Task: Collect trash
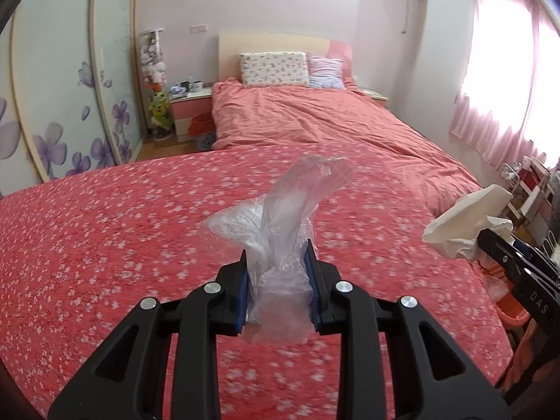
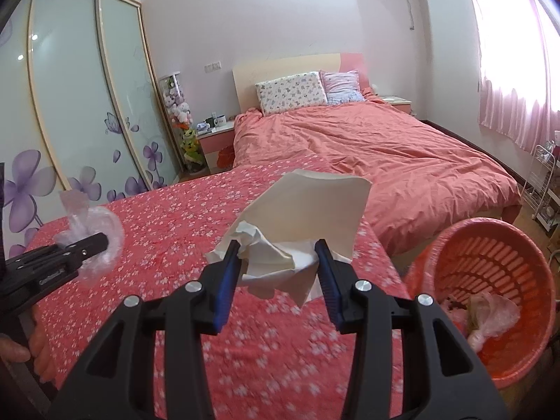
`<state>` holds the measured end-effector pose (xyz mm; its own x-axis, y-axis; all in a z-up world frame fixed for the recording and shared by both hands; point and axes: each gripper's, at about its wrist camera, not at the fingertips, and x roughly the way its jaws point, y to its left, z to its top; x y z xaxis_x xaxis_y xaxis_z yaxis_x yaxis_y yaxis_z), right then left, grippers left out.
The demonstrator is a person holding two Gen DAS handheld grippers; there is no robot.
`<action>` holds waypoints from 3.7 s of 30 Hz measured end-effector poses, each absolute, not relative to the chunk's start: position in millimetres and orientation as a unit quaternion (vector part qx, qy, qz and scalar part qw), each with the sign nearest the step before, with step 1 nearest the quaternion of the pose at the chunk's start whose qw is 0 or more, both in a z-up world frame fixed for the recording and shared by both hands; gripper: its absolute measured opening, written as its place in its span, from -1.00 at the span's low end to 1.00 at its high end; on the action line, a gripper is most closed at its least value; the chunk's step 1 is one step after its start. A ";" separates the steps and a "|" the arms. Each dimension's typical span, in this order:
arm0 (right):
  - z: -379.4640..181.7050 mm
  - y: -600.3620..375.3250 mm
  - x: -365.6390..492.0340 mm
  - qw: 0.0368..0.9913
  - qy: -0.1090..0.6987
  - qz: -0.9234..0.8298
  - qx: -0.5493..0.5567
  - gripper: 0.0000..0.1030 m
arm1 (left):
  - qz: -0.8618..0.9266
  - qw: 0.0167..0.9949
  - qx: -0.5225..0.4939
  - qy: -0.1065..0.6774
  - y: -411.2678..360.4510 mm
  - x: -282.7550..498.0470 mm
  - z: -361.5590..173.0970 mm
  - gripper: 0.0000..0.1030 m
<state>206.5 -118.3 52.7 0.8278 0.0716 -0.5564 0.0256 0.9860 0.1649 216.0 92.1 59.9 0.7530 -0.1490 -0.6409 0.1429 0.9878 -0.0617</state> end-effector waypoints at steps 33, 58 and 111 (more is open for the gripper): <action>46.7 -281.7 123.8 0.948 0.258 -0.127 0.133 -0.17 | -0.261 0.901 0.045 0.342 -96.5 186.2 54.5 -0.47; 19.0 -358.7 110.5 0.934 0.259 -0.181 0.170 -0.17 | -0.350 0.859 0.047 0.369 -200.9 186.5 29.4 -0.47; 59.1 -212.8 -39.8 0.960 0.200 -0.185 0.071 0.91 | -0.140 0.940 -0.031 0.308 -13.2 53.0 50.8 0.82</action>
